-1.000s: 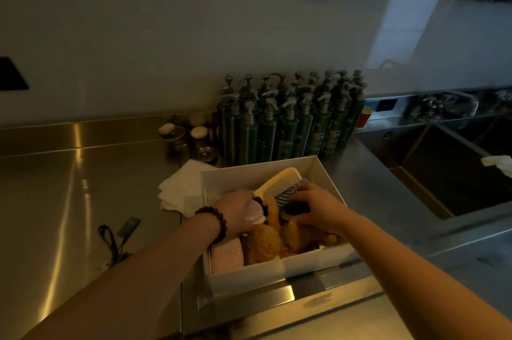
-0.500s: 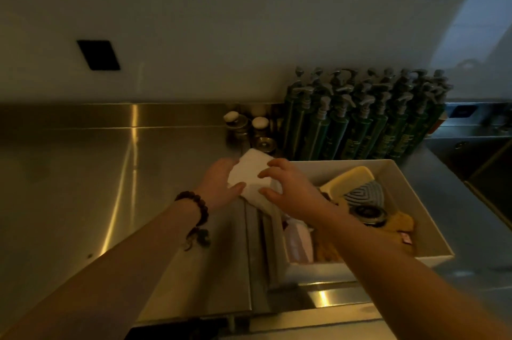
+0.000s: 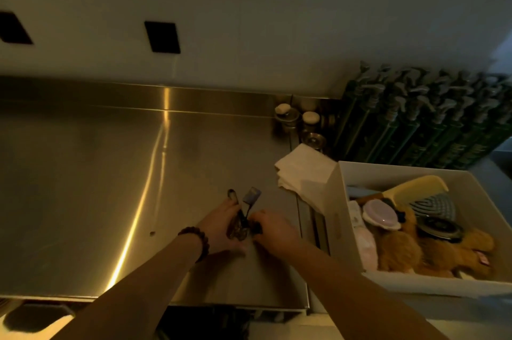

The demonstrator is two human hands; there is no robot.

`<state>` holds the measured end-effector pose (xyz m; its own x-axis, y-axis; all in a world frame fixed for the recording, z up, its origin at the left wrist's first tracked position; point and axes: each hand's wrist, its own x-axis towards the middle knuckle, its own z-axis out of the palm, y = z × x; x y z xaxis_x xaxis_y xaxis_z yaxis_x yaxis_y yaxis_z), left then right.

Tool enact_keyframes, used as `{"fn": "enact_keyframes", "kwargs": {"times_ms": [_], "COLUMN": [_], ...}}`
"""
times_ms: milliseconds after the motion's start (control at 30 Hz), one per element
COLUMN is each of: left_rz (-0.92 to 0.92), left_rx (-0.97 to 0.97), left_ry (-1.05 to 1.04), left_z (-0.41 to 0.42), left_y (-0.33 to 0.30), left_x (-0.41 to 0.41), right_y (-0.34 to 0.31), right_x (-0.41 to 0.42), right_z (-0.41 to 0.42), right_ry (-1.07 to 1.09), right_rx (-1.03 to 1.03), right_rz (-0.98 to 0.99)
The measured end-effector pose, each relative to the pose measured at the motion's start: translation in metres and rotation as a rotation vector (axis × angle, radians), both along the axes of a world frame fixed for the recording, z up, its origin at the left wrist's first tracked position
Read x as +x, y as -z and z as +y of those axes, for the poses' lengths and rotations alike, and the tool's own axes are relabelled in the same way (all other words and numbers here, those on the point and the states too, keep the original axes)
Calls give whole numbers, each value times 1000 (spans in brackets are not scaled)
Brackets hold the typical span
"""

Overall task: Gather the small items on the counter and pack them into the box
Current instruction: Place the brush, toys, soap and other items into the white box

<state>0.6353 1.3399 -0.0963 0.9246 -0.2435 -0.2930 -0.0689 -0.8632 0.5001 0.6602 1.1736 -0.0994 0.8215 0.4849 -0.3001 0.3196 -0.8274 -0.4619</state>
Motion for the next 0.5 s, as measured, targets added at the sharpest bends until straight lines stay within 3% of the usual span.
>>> {"fn": "enact_keyframes", "kwargs": {"times_ms": [167, 367, 500], "left_rz": [-56, -207, -256], "left_rx": [-48, -430, -616], "left_ry": [-22, -188, -107], "left_z": [-2, -33, -73], "left_y": [4, -34, -83], "left_x": [1, 16, 35], "right_y": [-12, -72, -112], "right_x": [6, 15, 12], "right_z": [-1, -34, -81], "right_ry": [134, 292, 395], "right_rx": [209, 470, 584], "right_rz": [56, -67, -204]}}
